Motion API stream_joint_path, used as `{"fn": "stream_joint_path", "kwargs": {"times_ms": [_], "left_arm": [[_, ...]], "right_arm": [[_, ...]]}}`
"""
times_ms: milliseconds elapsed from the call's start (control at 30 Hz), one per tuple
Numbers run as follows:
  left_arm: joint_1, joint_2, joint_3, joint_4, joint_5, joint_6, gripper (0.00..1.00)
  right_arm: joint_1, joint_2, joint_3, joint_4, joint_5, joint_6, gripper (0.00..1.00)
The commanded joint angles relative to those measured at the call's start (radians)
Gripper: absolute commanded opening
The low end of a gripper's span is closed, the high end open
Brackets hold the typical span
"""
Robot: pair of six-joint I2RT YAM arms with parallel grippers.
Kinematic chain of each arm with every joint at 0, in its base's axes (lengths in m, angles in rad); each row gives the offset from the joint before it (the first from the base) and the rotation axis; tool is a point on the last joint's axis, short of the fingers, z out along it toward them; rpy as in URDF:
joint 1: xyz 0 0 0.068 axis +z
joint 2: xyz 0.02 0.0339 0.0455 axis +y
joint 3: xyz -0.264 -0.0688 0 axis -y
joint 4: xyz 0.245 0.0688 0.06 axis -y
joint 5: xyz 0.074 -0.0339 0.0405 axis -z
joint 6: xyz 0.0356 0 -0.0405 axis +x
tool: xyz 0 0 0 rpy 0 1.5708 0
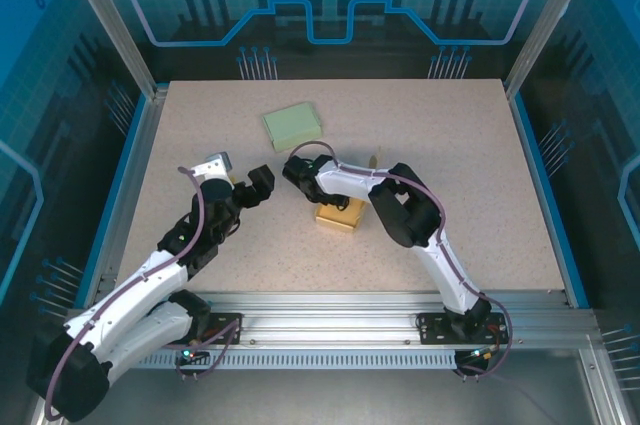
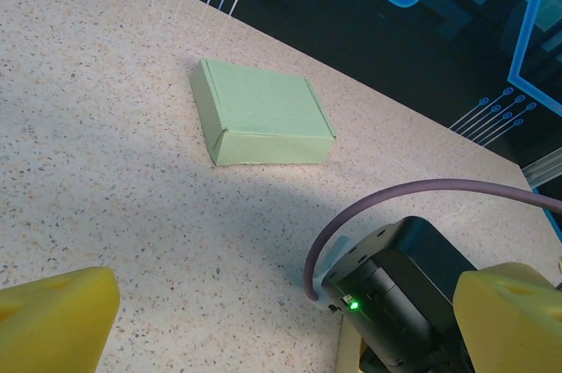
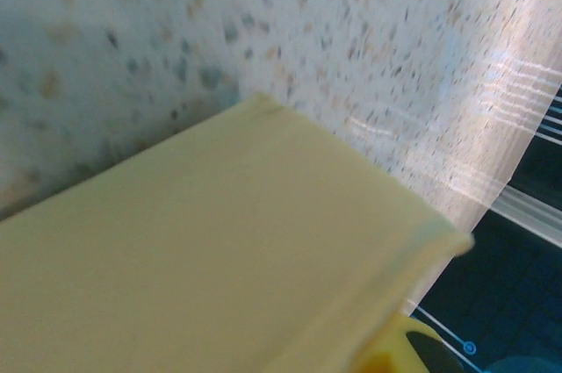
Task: Fold the paper box
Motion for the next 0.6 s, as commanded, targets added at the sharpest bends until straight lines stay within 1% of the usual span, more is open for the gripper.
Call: {"fn": "stream_joint_path", "kwargs": {"times_ms": [0,133,233,567], "left_arm": [[0.012,-0.002,-0.002,0.017,0.007,0.029,0.99],[0.012,0.001,0.004,0.016,0.01,0.034,0.99],[0.012,0.001,0.007,0.016,0.014,0.036,0.99],[0.015,0.007,0.019,-0.01,0.011,0.043,0.99]], "right_arm": [[0.016,0.05,-0.026,0.158,-0.135,0.022,0.23],[0.022,-0.013,-0.019,0.133,-0.128,0.019,0.41],[0.034,-0.069,-0.024,0.128,-0.13,0.007,0.5],[0.081,-0.176,-0.005,0.105,-0.101,-0.025,0.58]]}}
